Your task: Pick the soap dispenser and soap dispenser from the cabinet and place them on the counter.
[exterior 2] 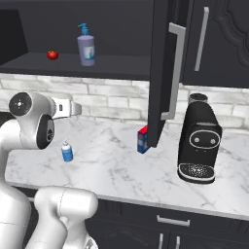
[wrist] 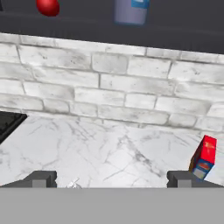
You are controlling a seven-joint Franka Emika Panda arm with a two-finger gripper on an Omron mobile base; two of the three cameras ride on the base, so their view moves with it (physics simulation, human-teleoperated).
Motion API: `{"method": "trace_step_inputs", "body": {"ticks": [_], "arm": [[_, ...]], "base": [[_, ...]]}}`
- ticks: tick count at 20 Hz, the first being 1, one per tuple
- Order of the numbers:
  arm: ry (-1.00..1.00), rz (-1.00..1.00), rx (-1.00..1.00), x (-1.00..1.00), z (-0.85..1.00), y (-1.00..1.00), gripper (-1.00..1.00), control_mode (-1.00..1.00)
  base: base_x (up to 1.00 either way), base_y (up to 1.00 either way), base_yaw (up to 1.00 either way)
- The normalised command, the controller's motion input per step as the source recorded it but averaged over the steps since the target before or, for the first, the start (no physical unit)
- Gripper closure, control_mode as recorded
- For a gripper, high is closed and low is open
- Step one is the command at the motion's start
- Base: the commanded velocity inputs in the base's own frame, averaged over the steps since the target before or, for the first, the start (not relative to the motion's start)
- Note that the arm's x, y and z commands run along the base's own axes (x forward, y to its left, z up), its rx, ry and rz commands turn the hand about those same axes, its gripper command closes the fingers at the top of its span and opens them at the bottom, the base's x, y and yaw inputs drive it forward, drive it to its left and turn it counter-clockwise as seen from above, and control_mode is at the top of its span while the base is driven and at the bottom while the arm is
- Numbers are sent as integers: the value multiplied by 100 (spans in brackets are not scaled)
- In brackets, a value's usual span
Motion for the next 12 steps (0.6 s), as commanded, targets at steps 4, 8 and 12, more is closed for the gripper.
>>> {"method": "trace_step_inputs", "body": {"ticks": [4,8,12], "arm": [[-7,-1,2,-10,39,0,-100,-100],[-7,-1,1,-12,40,0,-100,-100],[-8,-2,1,-10,39,0,-100,-100]], "base": [[0,0,0],[0,0,0],[0,0,0]]}}
